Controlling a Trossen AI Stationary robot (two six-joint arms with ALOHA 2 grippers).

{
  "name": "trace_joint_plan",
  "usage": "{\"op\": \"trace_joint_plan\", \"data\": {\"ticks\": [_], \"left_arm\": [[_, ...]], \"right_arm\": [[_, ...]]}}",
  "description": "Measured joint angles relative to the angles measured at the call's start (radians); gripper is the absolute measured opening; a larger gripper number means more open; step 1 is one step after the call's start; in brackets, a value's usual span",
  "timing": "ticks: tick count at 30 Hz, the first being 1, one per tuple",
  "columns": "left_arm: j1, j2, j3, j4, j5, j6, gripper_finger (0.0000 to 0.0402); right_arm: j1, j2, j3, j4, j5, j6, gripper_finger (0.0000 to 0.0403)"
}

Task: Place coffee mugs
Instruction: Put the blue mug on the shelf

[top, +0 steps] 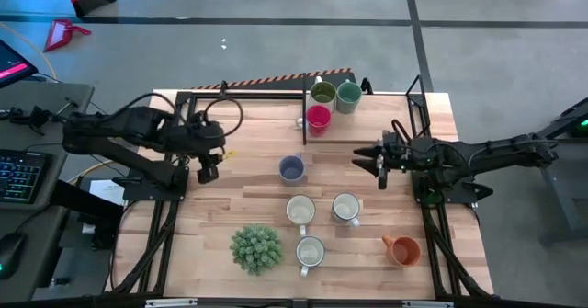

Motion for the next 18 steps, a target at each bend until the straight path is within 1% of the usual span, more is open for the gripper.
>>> {"op": "trace_joint_plan", "data": {"ticks": [3, 5, 6, 9, 11, 15, 18], "left_arm": [[0.000, -0.048, -0.078, 0.003, -0.103, -0.022, 0.0178], [0.000, -0.069, -0.125, 0.003, -0.145, -0.055, 0.0183], [0.000, -0.081, -0.151, 0.004, -0.146, -0.070, 0.0186], [0.000, -0.113, -0.232, 0.011, -0.096, -0.105, 0.0195], [-0.005, -0.144, -0.294, 0.021, -0.062, -0.121, 0.0201], [-0.044, -0.223, -0.409, 0.069, -0.015, -0.117, 0.0206], [-0.078, -0.299, -0.480, 0.118, -0.005, -0.123, 0.0206]], "right_arm": [[0.000, 0.050, 0.045, 0.022, 0.014, 0.023, 0.0154], [0.000, 0.093, 0.086, 0.019, 0.018, 0.022, 0.0154], [0.000, 0.121, 0.111, 0.018, 0.012, 0.016, 0.0154], [0.000, 0.208, 0.198, -0.012, 0.000, -0.024, 0.0154], [0.000, 0.270, 0.266, -0.065, -0.001, -0.049, 0.0154], [0.000, 0.385, 0.414, -0.246, -0.003, -0.048, 0.0154], [0.000, 0.470, 0.527, -0.403, 0.000, -0.027, 0.0154]]}}
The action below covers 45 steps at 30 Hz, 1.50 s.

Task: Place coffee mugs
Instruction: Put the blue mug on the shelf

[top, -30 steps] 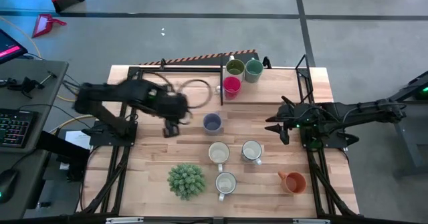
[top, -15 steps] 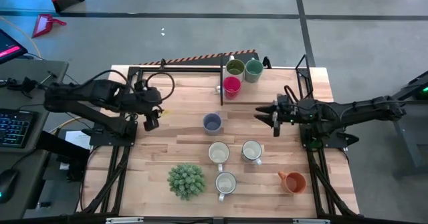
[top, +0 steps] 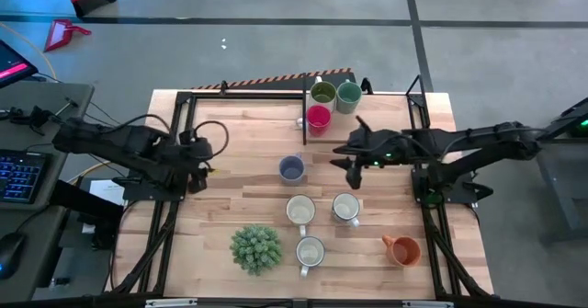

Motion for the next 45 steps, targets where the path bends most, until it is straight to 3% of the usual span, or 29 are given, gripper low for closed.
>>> {"op": "trace_joint_plan", "data": {"ticks": [7, 13, 19, 32, 36, 45], "left_arm": [[-0.044, -0.214, -0.069, 0.083, -0.007, 0.082, 0.0205], [-0.043, -0.326, -0.068, 0.329, 0.015, 0.253, 0.0205], [-0.040, -0.333, -0.068, 0.355, -0.009, 0.347, 0.0205], [-0.040, -0.333, -0.068, 0.335, -0.011, 0.288, 0.0205], [-0.040, -0.333, -0.068, 0.335, -0.011, 0.280, 0.0205], [-0.040, -0.333, -0.068, 0.334, -0.011, 0.263, 0.0205]], "right_arm": [[0.000, 0.152, 0.193, -0.169, -0.038, -0.003, 0.0154], [0.000, 0.225, 0.261, -0.170, -0.136, 0.034, 0.0154], [0.000, 0.307, 0.265, -0.185, -0.200, 0.157, 0.0154], [-0.053, 0.489, 0.288, -0.141, -0.185, 0.077, 0.0154], [-0.061, 0.540, 0.391, -0.181, -0.192, -0.029, 0.0154], [-0.085, 0.772, 0.734, -0.509, -0.196, -0.173, 0.0154]]}}
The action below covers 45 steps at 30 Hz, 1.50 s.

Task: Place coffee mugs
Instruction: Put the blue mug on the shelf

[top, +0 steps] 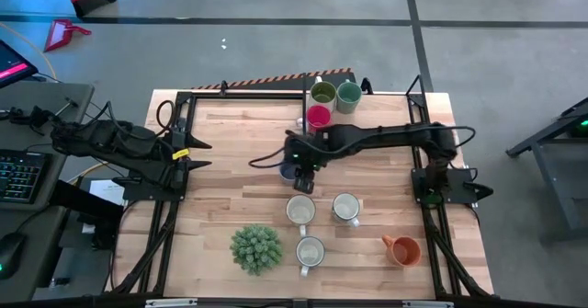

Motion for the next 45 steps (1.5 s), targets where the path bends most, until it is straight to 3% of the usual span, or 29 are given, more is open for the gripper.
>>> {"op": "trace_joint_plan", "data": {"ticks": [8, 45], "left_arm": [[0.000, 0.000, 0.000, -0.002, 0.001, 0.000, 0.0205], [0.000, 0.000, 0.000, -0.002, 0.001, -0.027, 0.0205]], "right_arm": [[0.000, 0.144, 0.139, -0.052, -0.023, -0.070, 0.0154], [-0.002, 0.275, 0.095, 0.027, -0.011, -0.126, 0.0154]]}}
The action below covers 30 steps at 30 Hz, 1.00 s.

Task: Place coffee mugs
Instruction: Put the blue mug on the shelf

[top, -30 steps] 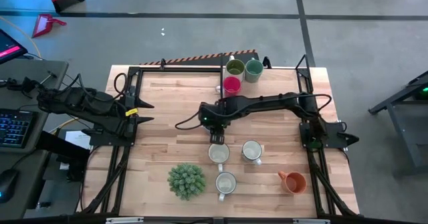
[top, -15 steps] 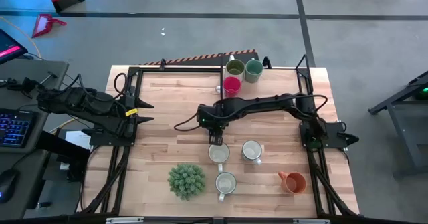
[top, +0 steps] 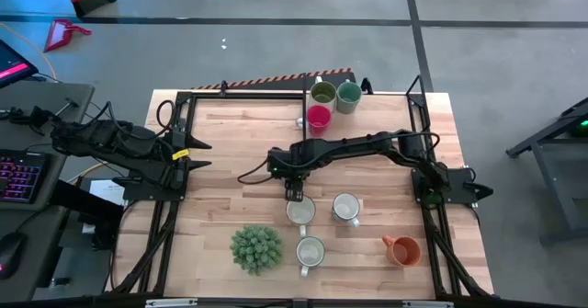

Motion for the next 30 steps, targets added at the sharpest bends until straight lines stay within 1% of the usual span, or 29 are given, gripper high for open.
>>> {"op": "trace_joint_plan", "data": {"ticks": [6, 16, 21, 30], "left_arm": [[0.000, 0.000, 0.000, 0.000, 0.000, -0.008, 0.0205], [0.000, 0.000, 0.000, 0.001, -0.001, -0.008, 0.0205], [0.000, 0.000, 0.000, 0.000, -0.001, -0.008, 0.0205], [0.000, 0.000, 0.000, 0.000, -0.001, -0.009, 0.0205]], "right_arm": [[-0.007, 0.025, 0.000, 0.043, -0.021, 0.007, 0.0154], [-0.006, 0.025, 0.000, 0.063, 0.026, 0.002, 0.0154], [-0.007, 0.025, 0.000, 0.066, 0.026, 0.043, 0.0154], [-0.007, 0.024, 0.000, 0.098, 0.026, 0.035, 0.0154]]}}
